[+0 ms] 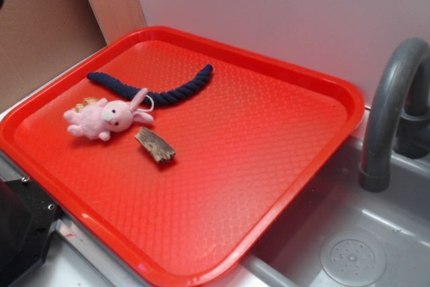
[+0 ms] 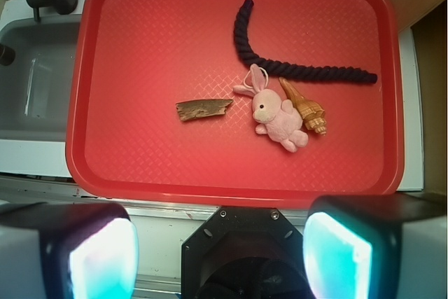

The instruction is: Grab the wood chip.

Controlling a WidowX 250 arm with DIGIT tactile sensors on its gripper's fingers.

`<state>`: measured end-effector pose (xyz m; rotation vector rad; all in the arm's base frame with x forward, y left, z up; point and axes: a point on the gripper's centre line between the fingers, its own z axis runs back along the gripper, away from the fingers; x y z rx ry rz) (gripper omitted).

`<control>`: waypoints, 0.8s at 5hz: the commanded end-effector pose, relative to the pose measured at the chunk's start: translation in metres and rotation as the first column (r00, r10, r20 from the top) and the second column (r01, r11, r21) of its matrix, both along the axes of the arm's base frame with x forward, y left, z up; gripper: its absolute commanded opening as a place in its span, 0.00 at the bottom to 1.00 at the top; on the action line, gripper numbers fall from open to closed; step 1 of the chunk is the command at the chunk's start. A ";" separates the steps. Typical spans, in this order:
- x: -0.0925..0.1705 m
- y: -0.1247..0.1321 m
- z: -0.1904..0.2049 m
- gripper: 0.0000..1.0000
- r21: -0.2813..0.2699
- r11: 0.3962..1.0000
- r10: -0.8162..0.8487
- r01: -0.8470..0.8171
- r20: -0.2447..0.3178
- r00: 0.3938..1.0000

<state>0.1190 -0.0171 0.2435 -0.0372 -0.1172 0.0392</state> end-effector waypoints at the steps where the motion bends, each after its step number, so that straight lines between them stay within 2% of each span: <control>1: 0.000 0.000 0.000 1.00 0.000 1.000 0.000 0.000 0.000 1.000; 2: 0.003 -0.009 0.002 1.00 0.037 0.996 0.084 -0.084 -0.010 0.996; 3: 0.015 -0.006 0.004 1.00 0.063 0.944 0.328 -0.325 -0.045 0.944; 4: 0.030 0.008 -0.005 1.00 0.014 0.836 0.544 -0.549 -0.156 0.824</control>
